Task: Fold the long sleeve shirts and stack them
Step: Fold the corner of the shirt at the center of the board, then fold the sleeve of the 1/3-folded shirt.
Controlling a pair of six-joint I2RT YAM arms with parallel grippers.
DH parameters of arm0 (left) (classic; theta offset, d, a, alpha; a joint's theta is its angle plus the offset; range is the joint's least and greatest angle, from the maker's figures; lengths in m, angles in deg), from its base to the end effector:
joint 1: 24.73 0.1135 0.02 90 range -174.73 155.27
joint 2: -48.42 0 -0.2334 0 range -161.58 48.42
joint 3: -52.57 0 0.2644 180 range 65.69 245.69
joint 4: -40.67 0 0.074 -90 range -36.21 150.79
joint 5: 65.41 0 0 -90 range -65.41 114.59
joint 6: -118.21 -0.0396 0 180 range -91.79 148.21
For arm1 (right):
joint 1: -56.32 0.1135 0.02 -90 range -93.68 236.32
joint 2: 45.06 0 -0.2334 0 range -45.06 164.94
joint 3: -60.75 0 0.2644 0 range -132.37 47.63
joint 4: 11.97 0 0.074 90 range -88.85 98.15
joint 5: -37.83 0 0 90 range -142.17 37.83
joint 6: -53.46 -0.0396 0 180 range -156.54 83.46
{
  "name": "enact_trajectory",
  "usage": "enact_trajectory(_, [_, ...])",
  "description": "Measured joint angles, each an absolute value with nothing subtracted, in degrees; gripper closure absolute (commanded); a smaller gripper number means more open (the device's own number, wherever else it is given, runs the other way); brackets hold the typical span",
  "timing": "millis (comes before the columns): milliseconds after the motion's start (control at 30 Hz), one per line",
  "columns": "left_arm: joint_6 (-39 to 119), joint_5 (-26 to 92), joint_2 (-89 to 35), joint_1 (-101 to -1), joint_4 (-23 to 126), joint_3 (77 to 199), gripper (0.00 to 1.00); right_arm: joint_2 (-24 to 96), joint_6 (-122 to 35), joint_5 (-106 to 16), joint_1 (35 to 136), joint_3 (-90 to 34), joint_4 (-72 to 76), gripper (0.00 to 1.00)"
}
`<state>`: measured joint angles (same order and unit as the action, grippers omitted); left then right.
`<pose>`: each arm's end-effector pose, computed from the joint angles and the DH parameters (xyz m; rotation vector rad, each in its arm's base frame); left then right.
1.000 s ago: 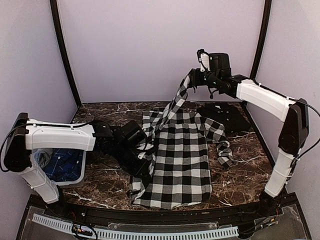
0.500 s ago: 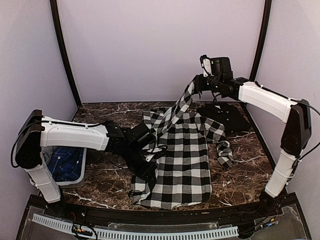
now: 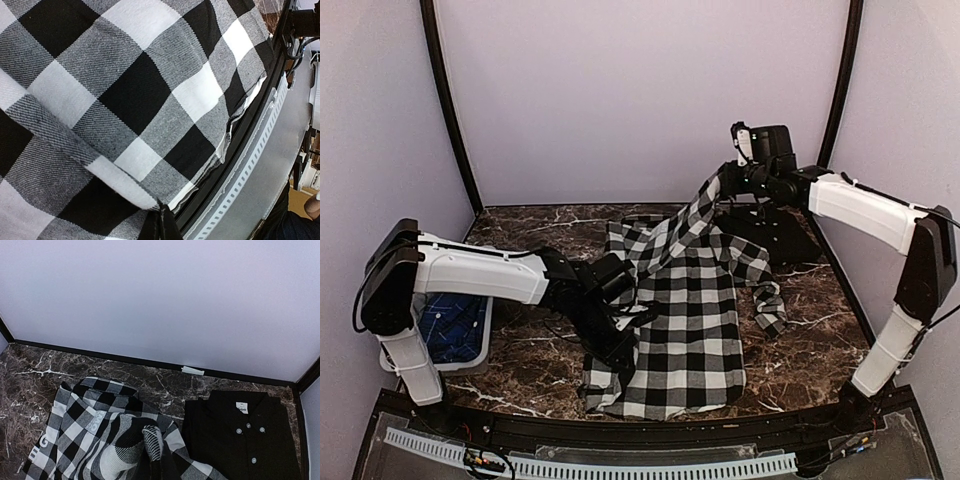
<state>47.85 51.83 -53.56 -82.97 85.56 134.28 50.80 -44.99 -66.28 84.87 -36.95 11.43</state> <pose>0.1753 -0.3176 0.1511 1.1228 2.7303 -0.9636 0.3671 0.1887 0.3129 -0.1771 1.9318 0.1903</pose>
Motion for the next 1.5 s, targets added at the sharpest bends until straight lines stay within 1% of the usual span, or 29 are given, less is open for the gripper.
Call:
enact_trajectory(100, [47.7, 52.3, -54.6, -83.1, 85.5, 134.3, 0.87, 50.3, -45.4, -65.5, 84.9, -35.1, 11.5, 1.00])
enact_trajectory(133, [47.7, 52.5, -54.8, -83.2, 85.4, 134.3, 0.81, 50.2, -45.6, -65.1, 84.8, -34.5, 11.5, 1.00])
enact_trajectory(167, [47.6, 52.7, -54.9, -83.2, 85.4, 134.3, 0.77, 50.1, -45.7, -64.9, 84.8, -34.1, 11.5, 1.00])
enact_trajectory(200, [47.4, 52.8, -55.0, -83.3, 85.5, 134.6, 0.71, 50.1, -45.8, -64.5, 84.8, -33.8, 11.5, 1.00])
enact_trajectory(233, [47.5, 52.8, -55.0, -83.3, 85.6, 134.9, 0.67, 50.1, -45.9, -64.2, 84.8, -33.5, 11.6, 1.00])
enact_trajectory(267, [47.4, 52.8, -55.0, -83.3, 85.6, 135.3, 0.60, 50.1, -45.9, -63.7, 84.8, -33.3, 11.7, 1.00])
enact_trajectory(333, [47.7, 52.7, -55.0, -83.3, 85.6, 136.6, 0.56, 50.0, -46.1, -62.7, 84.8, -32.9, 11.7, 1.00])
enact_trajectory(467, [48.0, 51.5, -54.6, -82.8, 86.0, 138.8, 0.56, 49.4, -46.3, -60.2, 84.8, -32.1, 11.7, 1.00])
enact_trajectory(600, [49.4, 49.6, -52.7, -80.5, 86.3, 140.3, 0.60, 48.5, -46.6, -57.1, 84.8, -31.0, 11.9, 1.00])
enact_trajectory(633, [50.0, 48.8, -51.9, -78.9, 86.2, 140.7, 0.63, 48.4, -46.8, -56.2, 84.8, -30.7, 11.9, 1.00])
enact_trajectory(700, [51.4, 47.3, -51.0, -75.8, 85.8, 141.0, 0.64, 48.2, -47.1, -54.3, 84.8, -30.1, 11.9, 1.00])
enact_trajectory(900, [54.9, 43.4, -51.8, -66.8, 83.0, 141.3, 0.66, 48.1, -48.6, -48.7, 85.7, -28.3, 12.3, 1.00])
enact_trajectory(1000, [55.8, 43.2, -54.9, -65.7, 80.6, 143.1, 0.67, 48.1, -49.4, -46.0, 87.1, -27.8, 13.0, 1.00])
enact_trajectory(1167, [57.4, 42.5, -63.6, -65.2, 75.9, 148.9, 0.67, 48.1, -51.3, -41.1, 89.5, -26.8, 13.4, 1.00])
enact_trajectory(1300, [58.9, 40.6, -69.8, -64.6, 73.3, 152.5, 0.70, 48.2, -52.2, -38.3, 91.5, -26.5, 13.9, 1.00])
enact_trajectory(1500, [60.6, 38.6, -75.9, -63.0, 71.0, 156.4, 0.73, 48.2, -52.6, -35.4, 93.8, -26.5, 15.1, 1.00])
